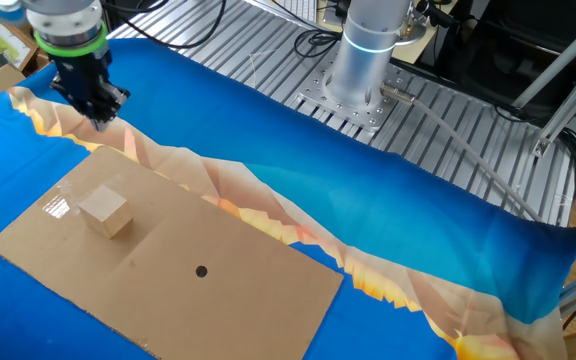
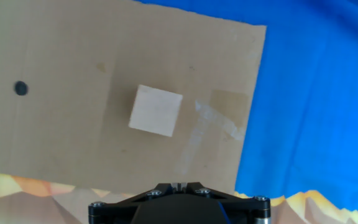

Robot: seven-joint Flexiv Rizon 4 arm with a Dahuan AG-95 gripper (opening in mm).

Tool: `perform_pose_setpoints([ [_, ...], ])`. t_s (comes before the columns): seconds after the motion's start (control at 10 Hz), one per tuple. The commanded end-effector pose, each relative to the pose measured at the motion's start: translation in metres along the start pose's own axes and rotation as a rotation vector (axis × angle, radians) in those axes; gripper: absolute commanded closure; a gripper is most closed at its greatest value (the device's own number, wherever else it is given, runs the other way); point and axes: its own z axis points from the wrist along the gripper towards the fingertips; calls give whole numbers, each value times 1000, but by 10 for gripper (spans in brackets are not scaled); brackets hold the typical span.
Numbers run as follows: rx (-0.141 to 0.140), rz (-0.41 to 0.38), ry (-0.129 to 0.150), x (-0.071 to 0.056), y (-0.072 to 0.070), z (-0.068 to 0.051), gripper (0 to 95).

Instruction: Use the gripper to push the small block from left to right

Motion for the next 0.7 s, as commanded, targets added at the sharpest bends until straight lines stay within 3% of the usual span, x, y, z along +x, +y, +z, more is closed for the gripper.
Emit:
perform_pose_setpoints([
  [0.1,5,1,-5,2,1,-1,950],
  [0.7,9,13,-4,1,2,0,950],
])
